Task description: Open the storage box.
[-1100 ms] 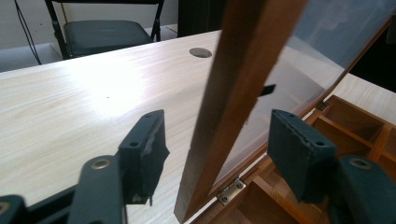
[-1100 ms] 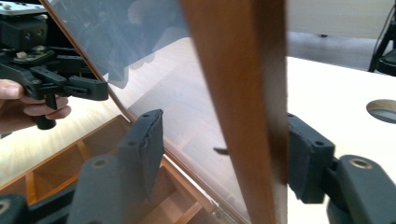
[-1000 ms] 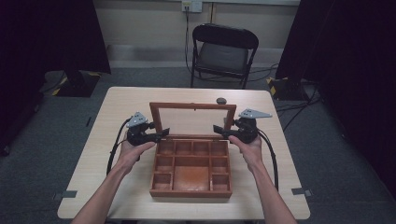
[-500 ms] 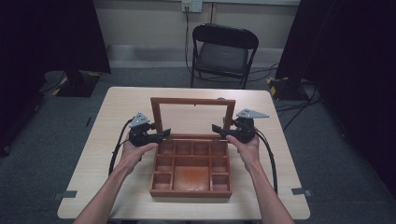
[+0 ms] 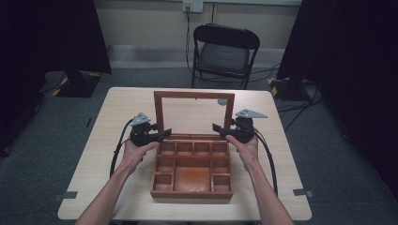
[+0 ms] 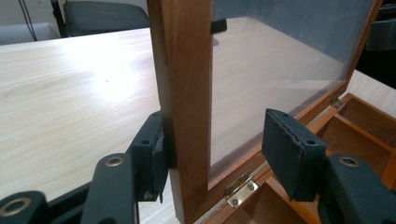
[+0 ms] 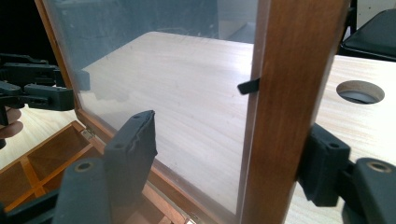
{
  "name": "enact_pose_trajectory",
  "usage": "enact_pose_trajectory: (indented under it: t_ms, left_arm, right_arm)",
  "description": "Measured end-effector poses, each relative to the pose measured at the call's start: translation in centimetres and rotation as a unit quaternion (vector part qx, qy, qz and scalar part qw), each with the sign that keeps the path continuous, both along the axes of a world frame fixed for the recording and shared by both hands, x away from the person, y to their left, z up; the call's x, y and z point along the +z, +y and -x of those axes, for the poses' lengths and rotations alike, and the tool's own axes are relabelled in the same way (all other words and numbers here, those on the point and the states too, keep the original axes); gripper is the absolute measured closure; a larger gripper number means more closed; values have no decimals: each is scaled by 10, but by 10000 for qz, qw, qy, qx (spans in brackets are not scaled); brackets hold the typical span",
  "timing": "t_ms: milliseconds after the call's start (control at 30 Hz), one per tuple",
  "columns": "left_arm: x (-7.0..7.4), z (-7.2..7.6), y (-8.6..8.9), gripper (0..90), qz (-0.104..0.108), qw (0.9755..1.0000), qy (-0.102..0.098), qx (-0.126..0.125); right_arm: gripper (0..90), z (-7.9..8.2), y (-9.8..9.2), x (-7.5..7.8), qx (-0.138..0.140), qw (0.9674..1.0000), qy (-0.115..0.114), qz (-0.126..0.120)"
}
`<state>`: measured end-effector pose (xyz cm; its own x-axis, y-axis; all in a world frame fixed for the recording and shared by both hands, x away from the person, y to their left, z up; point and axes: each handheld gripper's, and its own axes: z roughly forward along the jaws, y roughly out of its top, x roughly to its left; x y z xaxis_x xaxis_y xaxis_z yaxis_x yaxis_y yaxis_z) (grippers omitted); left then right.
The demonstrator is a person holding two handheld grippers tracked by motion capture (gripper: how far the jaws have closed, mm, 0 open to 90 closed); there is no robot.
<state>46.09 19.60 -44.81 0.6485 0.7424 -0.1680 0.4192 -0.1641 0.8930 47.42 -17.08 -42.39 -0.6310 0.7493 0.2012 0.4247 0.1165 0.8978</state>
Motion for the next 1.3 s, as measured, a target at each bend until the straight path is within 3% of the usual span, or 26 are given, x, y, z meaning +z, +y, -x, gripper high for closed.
enact_pose_trajectory:
  t_ms: [433, 567, 867, 1133, 1267, 1300]
  left_arm:
    - [-7, -4, 1, 397, 41, 9997, 189, 124]
    - [-10, -5, -1, 392, -8, 9995, 275, 131]
    - [-17, -9, -3, 392, -108, 9988, 422, 202]
    - [-21, -12, -2, 363, 32, 9980, 584, 237]
    - [-24, -12, -3, 348, -63, 9978, 627, 205]
    - [-25, -12, -3, 347, 0, 9976, 646, 248]
  right_arm:
    - [221, -8, 1, -10, -129, 9996, 258, 68]
    - [193, -12, 3, -17, -189, 9988, 440, 95]
    - [181, -18, 3, -26, -306, 9970, 696, 126]
    - [187, -21, -1, -30, -426, 9953, 867, 109]
    - [183, -23, -1, -33, -427, 9946, 937, 161]
    - [185, -23, -1, -34, -453, 9941, 972, 175]
